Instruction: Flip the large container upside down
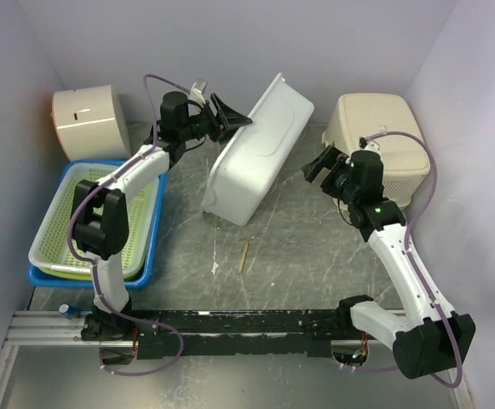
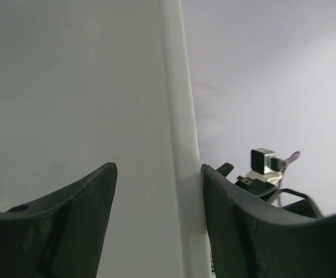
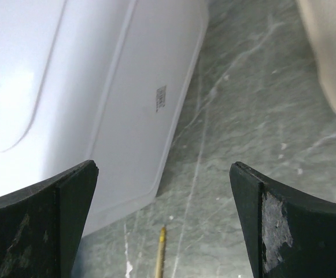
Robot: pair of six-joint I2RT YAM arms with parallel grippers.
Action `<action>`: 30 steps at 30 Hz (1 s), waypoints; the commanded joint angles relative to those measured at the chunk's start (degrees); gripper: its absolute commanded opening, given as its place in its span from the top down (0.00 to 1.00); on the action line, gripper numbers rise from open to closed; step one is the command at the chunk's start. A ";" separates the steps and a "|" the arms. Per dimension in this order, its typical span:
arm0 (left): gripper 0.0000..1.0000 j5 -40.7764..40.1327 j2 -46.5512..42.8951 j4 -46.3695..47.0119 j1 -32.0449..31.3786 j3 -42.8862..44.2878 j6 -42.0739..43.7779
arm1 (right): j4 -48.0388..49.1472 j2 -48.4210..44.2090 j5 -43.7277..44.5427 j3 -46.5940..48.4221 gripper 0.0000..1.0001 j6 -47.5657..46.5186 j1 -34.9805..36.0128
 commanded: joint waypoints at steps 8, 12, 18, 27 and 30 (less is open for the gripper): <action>0.33 -8.24 -2.74 -34.50 2.01 15.55 31.93 | 20.48 2.84 -22.59 -8.12 0.00 10.77 -0.17; 0.33 -11.20 -3.31 -40.69 1.82 18.65 39.70 | 20.65 4.23 -22.82 -7.94 0.00 10.85 -0.17; 0.20 -21.78 -5.76 -47.86 -1.25 21.77 51.90 | 20.31 4.65 -22.16 -8.00 0.00 10.76 -0.20; 0.17 -34.53 -12.97 -43.63 -8.13 15.64 64.66 | 19.31 4.92 -21.31 -8.15 0.00 10.47 -0.08; 0.19 -37.35 -11.58 -47.40 -9.57 17.99 67.18 | 19.19 5.01 -21.29 -8.12 0.00 10.42 -0.08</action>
